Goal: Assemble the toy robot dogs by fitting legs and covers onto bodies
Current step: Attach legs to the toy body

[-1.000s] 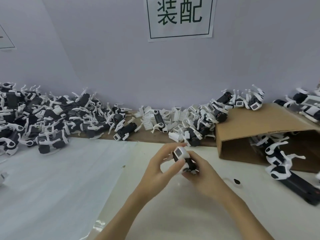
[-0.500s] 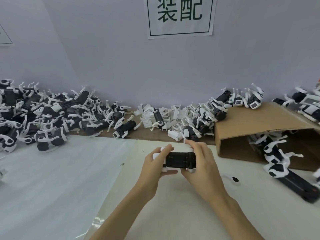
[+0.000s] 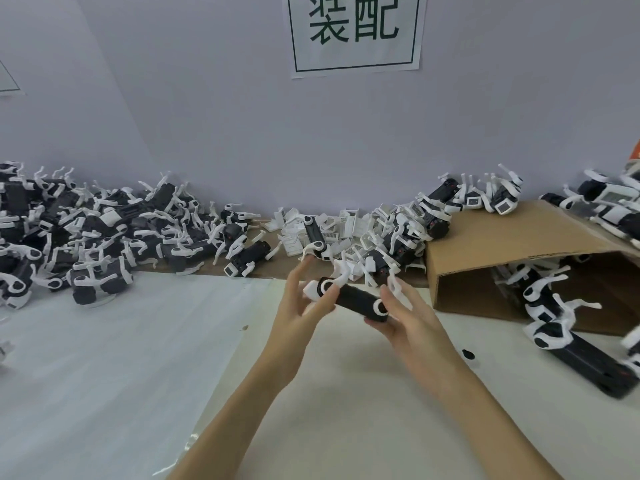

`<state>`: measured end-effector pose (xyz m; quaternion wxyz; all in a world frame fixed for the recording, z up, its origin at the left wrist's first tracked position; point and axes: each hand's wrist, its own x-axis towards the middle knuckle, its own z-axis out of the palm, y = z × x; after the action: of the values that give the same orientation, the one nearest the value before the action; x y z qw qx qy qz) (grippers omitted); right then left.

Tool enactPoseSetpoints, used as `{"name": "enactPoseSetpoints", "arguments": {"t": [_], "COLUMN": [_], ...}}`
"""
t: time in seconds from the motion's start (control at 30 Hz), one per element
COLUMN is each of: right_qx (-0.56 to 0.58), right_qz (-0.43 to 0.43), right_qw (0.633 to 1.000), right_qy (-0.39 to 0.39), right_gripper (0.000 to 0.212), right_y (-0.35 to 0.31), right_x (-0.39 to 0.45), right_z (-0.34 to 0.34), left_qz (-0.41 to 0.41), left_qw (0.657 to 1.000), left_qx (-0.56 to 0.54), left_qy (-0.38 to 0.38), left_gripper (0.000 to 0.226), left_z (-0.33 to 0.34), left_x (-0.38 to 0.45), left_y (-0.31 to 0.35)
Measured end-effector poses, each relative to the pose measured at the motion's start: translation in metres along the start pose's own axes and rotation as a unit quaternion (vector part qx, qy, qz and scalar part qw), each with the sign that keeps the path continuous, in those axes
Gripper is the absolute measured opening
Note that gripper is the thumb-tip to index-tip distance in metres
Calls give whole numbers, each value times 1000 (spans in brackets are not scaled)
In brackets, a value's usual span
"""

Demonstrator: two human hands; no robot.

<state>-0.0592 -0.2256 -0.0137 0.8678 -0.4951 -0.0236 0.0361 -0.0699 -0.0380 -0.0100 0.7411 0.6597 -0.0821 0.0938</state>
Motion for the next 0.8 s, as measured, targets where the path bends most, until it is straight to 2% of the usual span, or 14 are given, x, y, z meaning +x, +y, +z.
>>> {"name": "enactPoseSetpoints", "arguments": {"t": [0.07, 0.23, 0.33, 0.37, 0.43, 0.5, 0.57, 0.67, 0.7, 0.77, 0.8], "right_qx": [-37, -153, -173, -145, -33, 103, 149, 98, 72, 12, -31], "right_qz": [-29, -60, -60, -35, 82, 197, 224, 187, 159, 98, 65], "right_qw": [999, 986, 983, 988, 994, 972, 962, 977, 983, 994, 996], "right_qy": [-3, -12, -15, -25, -60, -78, -54, -41, -47, -48, -45], "right_gripper": [71, 72, 67, 66, 59, 61, 52, 27, 23, 35, 43], "right_y": [-1, -1, 0, -1, -6, -9, -11, -6, -4, 0, 1], "right_x": [2, -1, 0, -1, -3, -5, -5, -3, -1, 1, 1], "right_z": [-2, -4, -4, -4, -3, -5, -7, -7, -8, -9, -8], "left_qz": [-28, -6, -8, -13, -22, -31, -55, -105, -131, -183, -192], "left_qw": [998, 1000, 1000, 1000, 995, 981, 967, 966, 971, 975, 976], "left_qx": [-48, -17, -11, -25, -87, -154, -203, -211, -185, -126, -100], "left_qy": [-10, 4, 2, -5, -49, -117, -143, -107, -78, -28, -29], "left_gripper": [56, 48, 46, 46, 53, 61, 64, 53, 61, 80, 81], "left_z": [-1, -7, -10, -11, -14, -19, -23, -19, -18, -12, -9], "left_x": [3, 6, 6, 7, 9, 11, 11, 13, 14, 14, 12], "left_y": [-2, -3, -1, -1, -1, -2, 1, 1, -2, -2, -1]}}
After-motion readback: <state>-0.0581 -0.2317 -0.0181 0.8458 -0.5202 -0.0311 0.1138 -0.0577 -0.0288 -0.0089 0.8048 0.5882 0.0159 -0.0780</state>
